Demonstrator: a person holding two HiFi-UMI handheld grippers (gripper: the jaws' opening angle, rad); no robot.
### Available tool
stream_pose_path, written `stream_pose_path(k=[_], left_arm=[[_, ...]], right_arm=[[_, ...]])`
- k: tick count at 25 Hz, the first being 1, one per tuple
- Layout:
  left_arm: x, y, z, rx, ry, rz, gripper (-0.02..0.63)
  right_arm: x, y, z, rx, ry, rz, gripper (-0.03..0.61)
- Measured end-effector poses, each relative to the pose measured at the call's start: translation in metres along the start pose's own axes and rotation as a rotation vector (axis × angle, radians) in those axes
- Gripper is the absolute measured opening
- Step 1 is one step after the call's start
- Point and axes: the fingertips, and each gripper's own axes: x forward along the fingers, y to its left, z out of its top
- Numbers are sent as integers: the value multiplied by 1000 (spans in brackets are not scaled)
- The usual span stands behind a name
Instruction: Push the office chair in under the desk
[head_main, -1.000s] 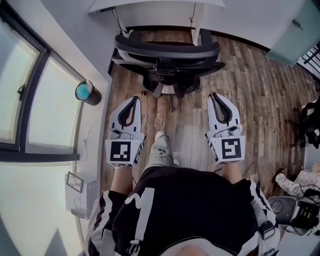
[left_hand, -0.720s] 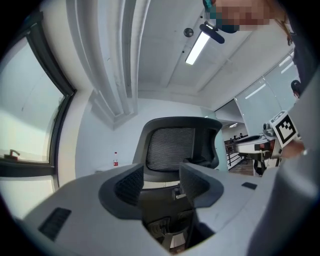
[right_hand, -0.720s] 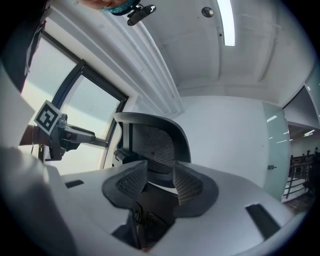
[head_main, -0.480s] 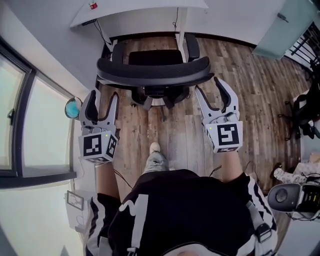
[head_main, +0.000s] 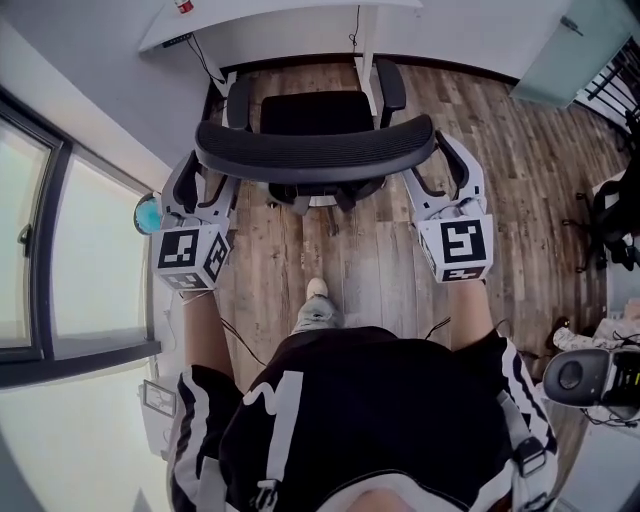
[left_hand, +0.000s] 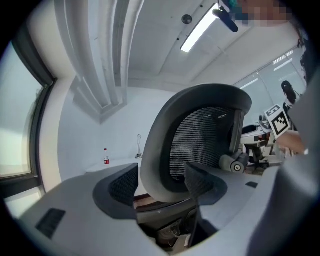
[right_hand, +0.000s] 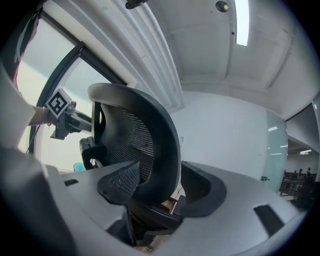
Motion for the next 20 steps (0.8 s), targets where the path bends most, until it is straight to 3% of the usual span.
stream_pose_path(k=[3, 8, 20], left_arm=[[8, 1, -1, 40, 19, -49, 279], [18, 7, -7, 62, 51, -90, 279], [34, 8, -6, 50, 39, -160, 296]], right_arm=[[5, 1, -6, -27, 20, 6, 242], [12, -2, -6, 43, 14, 34, 242], [31, -5, -10, 76, 31, 49, 242]])
